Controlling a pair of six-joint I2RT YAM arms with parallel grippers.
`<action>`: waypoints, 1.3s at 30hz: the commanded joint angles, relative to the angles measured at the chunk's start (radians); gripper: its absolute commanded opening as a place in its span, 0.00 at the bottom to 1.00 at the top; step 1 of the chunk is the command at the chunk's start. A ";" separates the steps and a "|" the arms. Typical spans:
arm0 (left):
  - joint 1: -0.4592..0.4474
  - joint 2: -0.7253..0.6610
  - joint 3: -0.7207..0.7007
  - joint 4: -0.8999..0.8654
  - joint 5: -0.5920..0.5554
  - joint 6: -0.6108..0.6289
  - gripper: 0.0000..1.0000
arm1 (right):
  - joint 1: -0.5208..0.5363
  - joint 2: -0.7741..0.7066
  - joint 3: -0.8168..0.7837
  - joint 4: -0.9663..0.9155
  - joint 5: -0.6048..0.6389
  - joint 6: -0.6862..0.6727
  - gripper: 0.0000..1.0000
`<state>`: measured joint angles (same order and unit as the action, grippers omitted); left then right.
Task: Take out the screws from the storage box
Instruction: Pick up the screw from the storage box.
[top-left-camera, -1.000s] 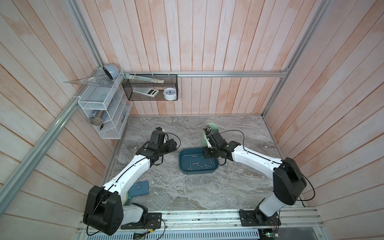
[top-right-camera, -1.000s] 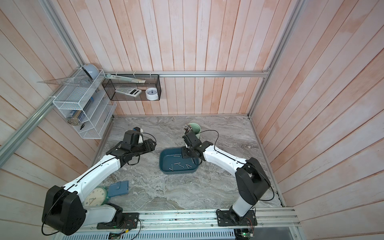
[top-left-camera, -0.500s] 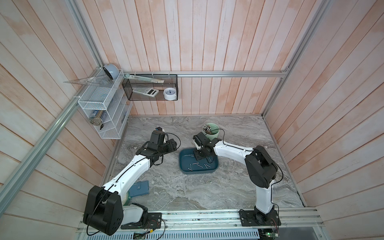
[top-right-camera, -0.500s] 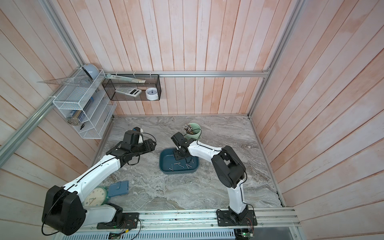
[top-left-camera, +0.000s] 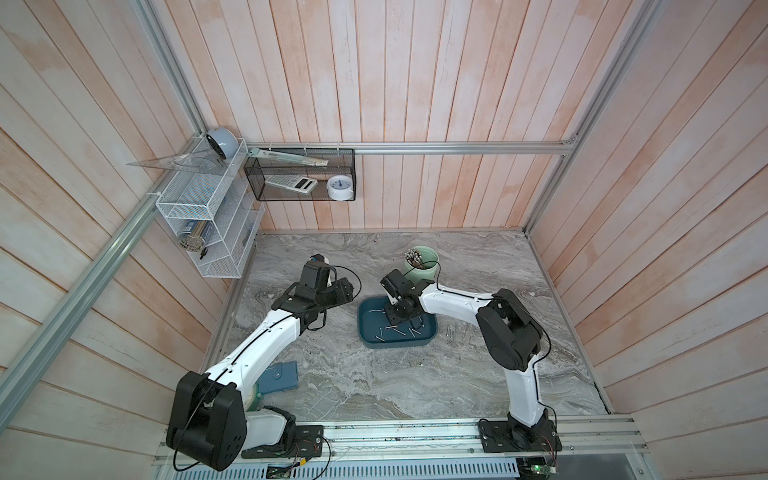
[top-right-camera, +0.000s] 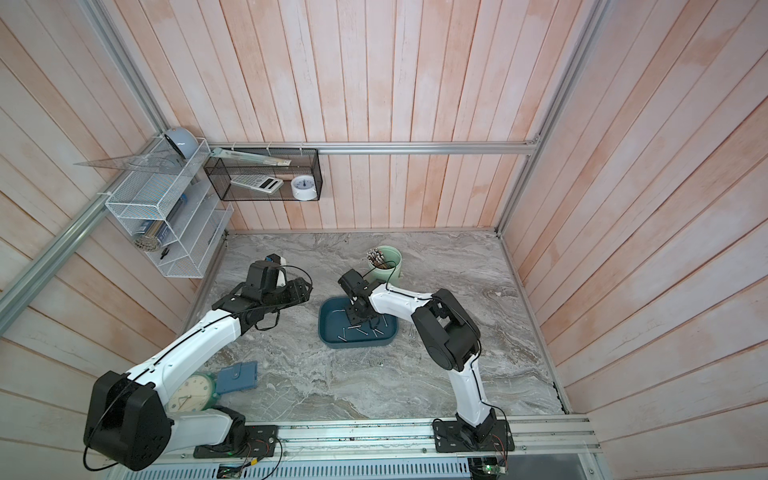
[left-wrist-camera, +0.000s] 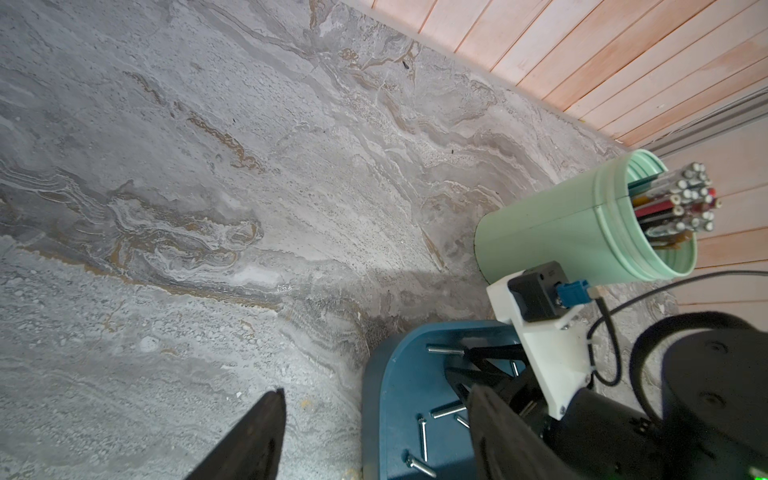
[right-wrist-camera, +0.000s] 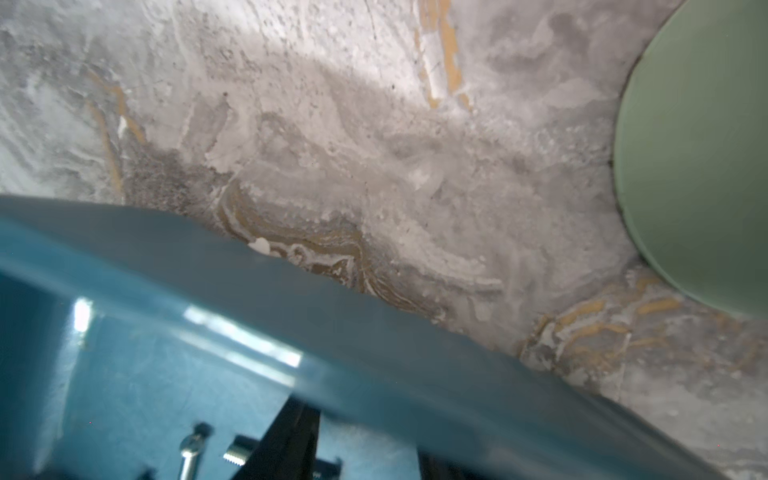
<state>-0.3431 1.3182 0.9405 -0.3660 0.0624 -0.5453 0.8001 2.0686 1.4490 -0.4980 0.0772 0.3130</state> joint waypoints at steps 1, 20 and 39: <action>-0.004 -0.002 -0.014 0.013 -0.018 0.013 0.75 | 0.017 0.061 0.033 -0.021 0.038 -0.005 0.43; -0.003 -0.004 -0.014 0.013 -0.018 0.013 0.75 | 0.053 0.127 0.122 -0.121 0.090 0.005 0.28; -0.003 -0.006 -0.015 0.013 -0.016 0.015 0.75 | 0.080 0.199 0.243 -0.234 0.085 0.001 0.29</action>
<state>-0.3431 1.3182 0.9401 -0.3660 0.0620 -0.5449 0.8745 2.2047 1.6764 -0.6537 0.1810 0.3138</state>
